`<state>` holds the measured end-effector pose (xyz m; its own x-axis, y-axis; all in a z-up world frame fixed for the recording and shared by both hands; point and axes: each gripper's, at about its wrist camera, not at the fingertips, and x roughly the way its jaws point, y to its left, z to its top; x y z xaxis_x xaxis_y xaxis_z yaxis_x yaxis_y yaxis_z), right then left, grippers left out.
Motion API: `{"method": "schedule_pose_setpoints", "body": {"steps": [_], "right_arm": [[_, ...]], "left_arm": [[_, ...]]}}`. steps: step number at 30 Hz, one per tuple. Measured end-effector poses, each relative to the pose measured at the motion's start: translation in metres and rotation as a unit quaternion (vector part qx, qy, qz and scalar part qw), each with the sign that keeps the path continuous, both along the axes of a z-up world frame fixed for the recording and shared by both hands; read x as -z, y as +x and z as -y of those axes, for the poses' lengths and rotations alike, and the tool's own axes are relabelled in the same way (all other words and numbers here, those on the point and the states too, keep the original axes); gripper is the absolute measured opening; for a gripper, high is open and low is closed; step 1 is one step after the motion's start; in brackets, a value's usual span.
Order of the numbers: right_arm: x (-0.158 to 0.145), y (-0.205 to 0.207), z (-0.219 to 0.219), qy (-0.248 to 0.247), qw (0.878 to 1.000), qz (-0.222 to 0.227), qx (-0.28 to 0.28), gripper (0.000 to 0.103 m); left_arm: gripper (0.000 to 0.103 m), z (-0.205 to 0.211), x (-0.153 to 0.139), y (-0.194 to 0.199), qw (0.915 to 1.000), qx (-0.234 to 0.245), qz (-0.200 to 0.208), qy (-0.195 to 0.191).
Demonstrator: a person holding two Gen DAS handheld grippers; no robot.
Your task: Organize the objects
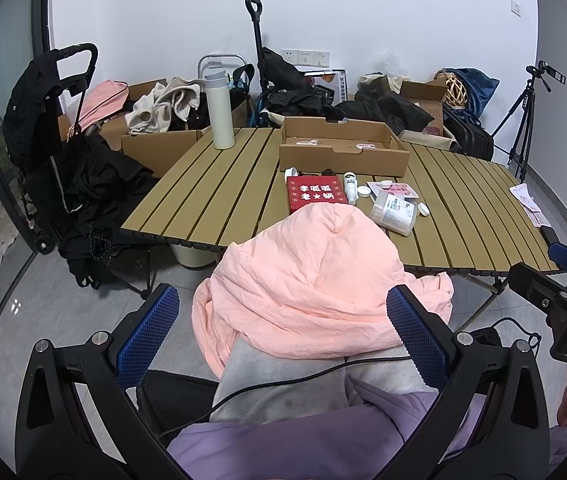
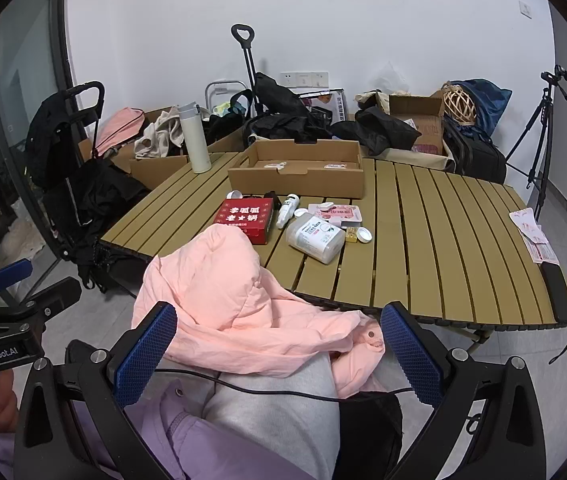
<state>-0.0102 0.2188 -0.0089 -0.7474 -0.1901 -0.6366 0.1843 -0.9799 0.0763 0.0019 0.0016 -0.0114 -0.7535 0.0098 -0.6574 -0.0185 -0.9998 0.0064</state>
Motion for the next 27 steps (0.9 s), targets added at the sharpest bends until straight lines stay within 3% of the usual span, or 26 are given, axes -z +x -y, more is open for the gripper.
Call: {"method": "schedule_pose_setpoints", "body": {"steps": [13, 18, 22, 24, 27], "right_arm": [[0.019, -0.015, -0.003, 0.000, 1.000, 0.000, 0.005, 0.103], [0.052, -0.055, -0.013, -0.027, 0.999, 0.043, -0.010, 0.102], [0.075, -0.099, -0.011, 0.004, 0.999, 0.046, -0.003, 0.095], [0.082, -0.118, -0.011, 0.010, 0.999, 0.036, 0.005, 0.095], [0.096, -0.159, -0.013, -0.028, 0.997, 0.073, -0.002, 0.095]], "left_arm": [[0.103, 0.000, 0.008, -0.025, 0.9999, 0.015, -0.002, 0.000], [0.103, 0.009, 0.034, -0.075, 0.9992, 0.030, 0.023, 0.016], [0.103, 0.020, 0.049, -0.118, 0.9984, 0.025, -0.011, 0.049], [0.103, 0.023, 0.058, -0.147, 0.9980, 0.024, 0.013, 0.057], [0.101, 0.023, 0.071, -0.188, 0.9939, 0.041, 0.059, 0.084]]}}
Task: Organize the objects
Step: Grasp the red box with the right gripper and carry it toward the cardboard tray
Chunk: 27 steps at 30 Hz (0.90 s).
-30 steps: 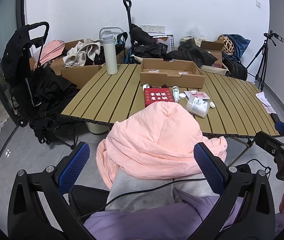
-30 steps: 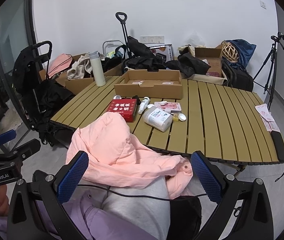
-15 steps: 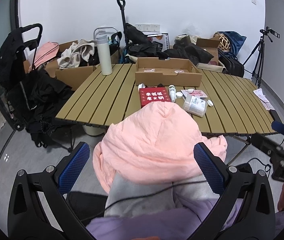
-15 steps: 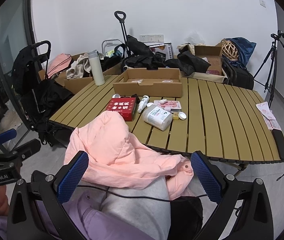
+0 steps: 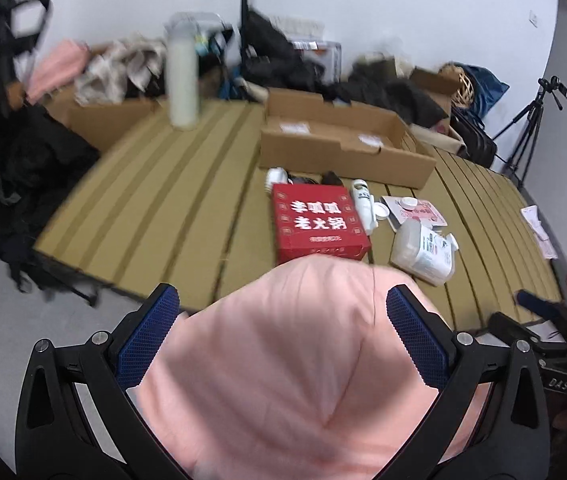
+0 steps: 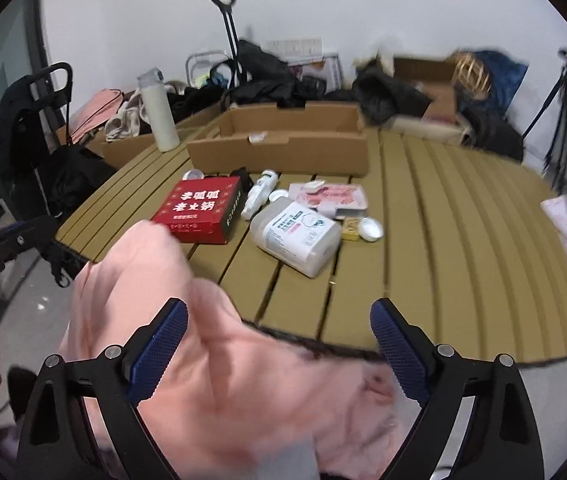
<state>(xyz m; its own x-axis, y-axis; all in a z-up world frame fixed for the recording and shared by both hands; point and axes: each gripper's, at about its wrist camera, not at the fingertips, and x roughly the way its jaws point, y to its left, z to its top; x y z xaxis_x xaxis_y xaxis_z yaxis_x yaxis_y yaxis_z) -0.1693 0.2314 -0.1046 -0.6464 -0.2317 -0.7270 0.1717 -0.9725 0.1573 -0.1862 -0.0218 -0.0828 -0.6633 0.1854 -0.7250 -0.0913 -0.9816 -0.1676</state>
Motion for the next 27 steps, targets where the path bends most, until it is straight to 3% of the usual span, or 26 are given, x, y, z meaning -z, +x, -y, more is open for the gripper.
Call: {"method": "schedule_pose_setpoints", "body": {"steps": [1, 3, 6, 8, 10, 12, 15, 17, 21, 25, 27], "right_arm": [[0.003, -0.015, -0.001, -0.027, 1.000, 0.011, -0.003, 0.095], [0.004, -0.042, 0.004, -0.059, 0.998, 0.019, -0.019, 0.093], [0.005, -0.079, 0.029, -0.052, 0.997, 0.026, -0.055, 0.065], [0.014, -0.107, 0.046, -0.051, 0.995, 0.050, -0.068, 0.061], [0.029, -0.140, 0.066, -0.061, 0.992, 0.075, -0.084, 0.047], [0.042, -0.157, 0.081, -0.055, 0.990, 0.095, -0.089, 0.042], [0.062, -0.178, 0.099, -0.028, 0.989, 0.117, -0.090, 0.036], [0.065, -0.180, 0.107, -0.005, 0.990, 0.102, -0.099, 0.034], [0.065, -0.177, 0.103, -0.012, 0.989, 0.105, -0.099, 0.031], [0.042, -0.160, 0.095, -0.010, 0.992, 0.083, -0.096, 0.028], [0.017, -0.140, 0.094, 0.002, 0.994, 0.050, -0.097, 0.028]], "left_arm": [[0.100, 0.001, 0.005, -0.013, 1.0000, 0.000, 0.005, 0.006], [0.086, 0.001, 0.015, -0.038, 0.9999, 0.000, 0.017, 0.003], [0.072, 0.000, 0.033, -0.075, 0.9990, 0.010, 0.045, -0.002], [0.059, 0.002, 0.045, -0.096, 0.9979, 0.012, 0.064, 0.008], [0.045, 0.003, 0.059, -0.114, 0.9964, 0.016, 0.082, 0.016], [0.028, 0.006, 0.074, -0.127, 0.9938, 0.016, 0.106, 0.028], [0.025, 0.007, 0.086, -0.133, 0.9908, 0.030, 0.113, 0.068], [0.025, 0.005, 0.088, -0.131, 0.9912, 0.037, 0.110, 0.064], [0.024, 0.003, 0.086, -0.129, 0.9906, 0.033, 0.113, 0.070], [0.024, 0.002, 0.060, -0.112, 0.9901, 0.044, 0.099, 0.089], [0.024, 0.000, 0.040, -0.097, 0.9913, 0.051, 0.078, 0.093]]}}
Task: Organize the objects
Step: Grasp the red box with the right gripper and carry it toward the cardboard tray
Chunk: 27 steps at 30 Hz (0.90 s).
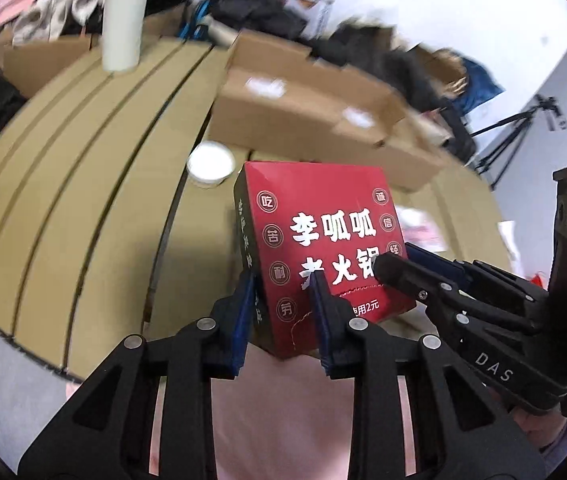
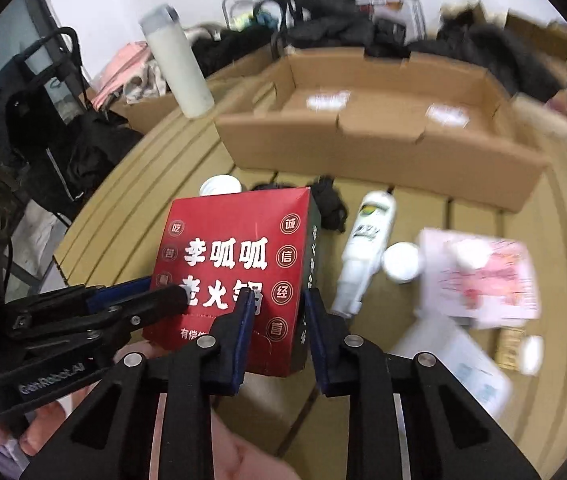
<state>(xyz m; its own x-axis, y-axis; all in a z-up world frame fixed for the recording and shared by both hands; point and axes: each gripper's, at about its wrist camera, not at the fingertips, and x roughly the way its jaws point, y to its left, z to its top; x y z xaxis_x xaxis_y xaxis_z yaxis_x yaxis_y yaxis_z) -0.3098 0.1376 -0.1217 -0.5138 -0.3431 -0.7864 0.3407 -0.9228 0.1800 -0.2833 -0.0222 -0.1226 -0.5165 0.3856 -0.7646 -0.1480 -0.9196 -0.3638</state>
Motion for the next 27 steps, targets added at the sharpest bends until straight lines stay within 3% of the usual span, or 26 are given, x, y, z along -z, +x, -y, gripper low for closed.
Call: {"method": "schedule_pose_setpoints", "body": {"steps": [4, 8, 13, 16, 21, 23, 27], "right_arm": [[-0.039, 0.035, -0.013, -0.015, 0.999, -0.038, 0.006, 0.028], [-0.066, 0.042, -0.027, -0.025, 0.998, -0.062, 0.022, 0.028], [-0.099, -0.015, -0.032, -0.038, 0.996, -0.067, 0.034, 0.028], [-0.109, -0.067, -0.025, -0.040, 0.997, -0.062, 0.037, 0.028], [-0.098, -0.169, -0.012, -0.052, 0.998, -0.024, 0.039, 0.028], [-0.080, -0.209, -0.007, -0.045, 0.998, -0.005, 0.043, 0.028], [-0.027, -0.284, 0.008, -0.024, 0.997, 0.051, 0.052, 0.028]], "left_arm": [[0.024, -0.010, -0.040, 0.027, 0.9990, 0.008, -0.044, 0.004], [0.024, -0.018, -0.059, 0.017, 0.9983, 0.023, -0.050, 0.016], [0.024, -0.017, -0.090, -0.064, 0.9976, 0.031, -0.041, 0.045], [0.024, -0.018, -0.099, -0.127, 0.9987, 0.025, -0.029, 0.034], [0.024, -0.020, -0.073, -0.225, 0.9996, 0.006, 0.025, 0.007], [0.024, -0.018, -0.047, -0.268, 0.9987, -0.008, 0.051, -0.007], [0.024, -0.024, -0.008, -0.320, 0.9941, -0.025, 0.071, -0.079]]}}
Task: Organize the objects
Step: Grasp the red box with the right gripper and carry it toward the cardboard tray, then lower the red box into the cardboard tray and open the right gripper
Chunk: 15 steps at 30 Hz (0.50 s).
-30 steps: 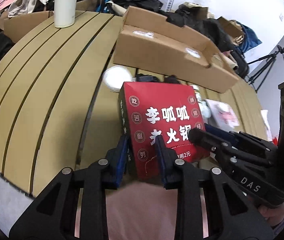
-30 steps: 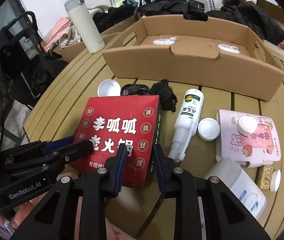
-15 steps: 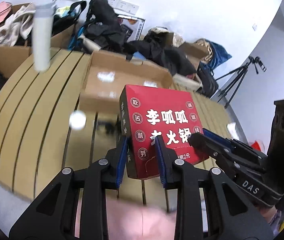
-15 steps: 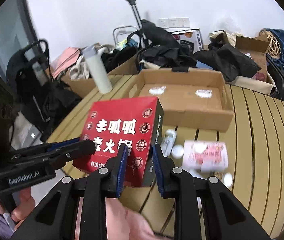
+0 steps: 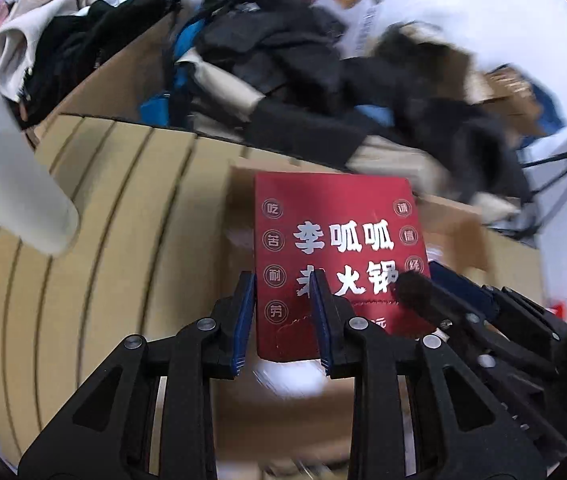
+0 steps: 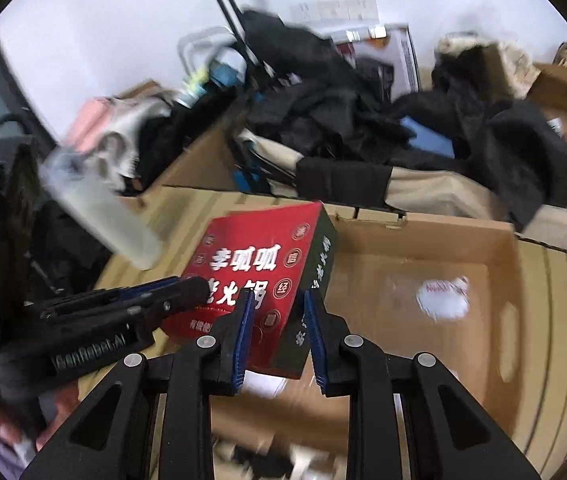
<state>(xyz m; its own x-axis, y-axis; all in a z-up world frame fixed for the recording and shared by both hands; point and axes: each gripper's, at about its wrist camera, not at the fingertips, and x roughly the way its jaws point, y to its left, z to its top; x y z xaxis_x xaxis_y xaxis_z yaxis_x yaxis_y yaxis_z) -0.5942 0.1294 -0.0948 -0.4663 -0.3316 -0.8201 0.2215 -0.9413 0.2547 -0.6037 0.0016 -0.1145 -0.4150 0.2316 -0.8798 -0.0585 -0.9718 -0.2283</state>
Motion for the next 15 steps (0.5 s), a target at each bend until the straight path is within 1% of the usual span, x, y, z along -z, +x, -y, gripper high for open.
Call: {"method": "schedule_pose_setpoints", "body": {"steps": [1, 2, 3, 4, 5, 6, 7, 8, 9, 10, 12, 13, 14, 15], "right_arm": [[0.018, -0.017, 0.003, -0.002, 1.000, 0.026, 0.002, 0.028], [0.026, -0.025, 0.002, -0.007, 0.999, 0.037, 0.006, 0.028], [0.039, -0.034, 0.001, -0.016, 0.998, 0.051, 0.016, 0.028], [0.050, -0.040, 0.002, -0.021, 0.997, 0.068, 0.021, 0.028], [0.055, -0.042, 0.001, -0.024, 0.996, 0.079, 0.024, 0.028], [0.059, -0.043, -0.002, -0.043, 0.994, 0.093, 0.028, 0.028], [0.059, -0.040, -0.004, -0.057, 0.993, 0.096, 0.028, 0.028], [0.056, -0.037, -0.005, -0.064, 0.993, 0.093, 0.025, 0.028], [0.047, -0.033, -0.006, -0.053, 0.995, 0.086, 0.021, 0.028], [0.039, -0.031, -0.007, -0.039, 0.996, 0.080, 0.022, 0.028], [0.011, -0.019, -0.015, -0.011, 0.998, 0.056, 0.024, 0.030], [-0.003, -0.012, -0.019, -0.007, 0.999, 0.045, 0.022, 0.035], [-0.025, -0.001, -0.027, 0.002, 0.999, 0.027, 0.021, 0.040], [-0.042, 0.008, -0.033, 0.010, 1.000, 0.012, 0.021, 0.059]], "left_arm": [[0.024, -0.003, 0.006, -0.006, 0.9998, 0.001, -0.003, -0.018], [0.025, -0.005, 0.013, -0.012, 0.9995, 0.000, 0.002, -0.032], [0.026, -0.005, 0.016, -0.014, 0.9993, 0.000, 0.003, -0.038], [0.027, -0.005, 0.018, -0.013, 0.9993, 0.001, -0.002, -0.038], [0.030, -0.003, 0.016, -0.010, 0.9995, 0.003, -0.013, -0.029], [0.036, 0.000, 0.011, -0.005, 0.9995, 0.005, -0.024, -0.022], [0.040, 0.002, 0.006, -0.003, 0.9992, 0.007, -0.033, -0.021], [0.048, 0.005, -0.003, 0.003, 0.9987, 0.010, -0.045, -0.022], [0.054, 0.007, -0.012, 0.009, 0.9981, 0.013, -0.055, -0.024], [0.057, 0.010, -0.023, 0.015, 0.9974, 0.015, -0.064, -0.029], [0.071, 0.015, -0.049, 0.028, 0.9959, 0.017, -0.079, -0.040], [0.075, 0.020, -0.068, 0.039, 0.9946, 0.016, -0.089, -0.051], [0.083, 0.024, -0.080, 0.045, 0.9937, 0.013, -0.094, -0.061], [0.090, 0.028, -0.093, 0.054, 0.9928, 0.010, -0.096, -0.071]]}}
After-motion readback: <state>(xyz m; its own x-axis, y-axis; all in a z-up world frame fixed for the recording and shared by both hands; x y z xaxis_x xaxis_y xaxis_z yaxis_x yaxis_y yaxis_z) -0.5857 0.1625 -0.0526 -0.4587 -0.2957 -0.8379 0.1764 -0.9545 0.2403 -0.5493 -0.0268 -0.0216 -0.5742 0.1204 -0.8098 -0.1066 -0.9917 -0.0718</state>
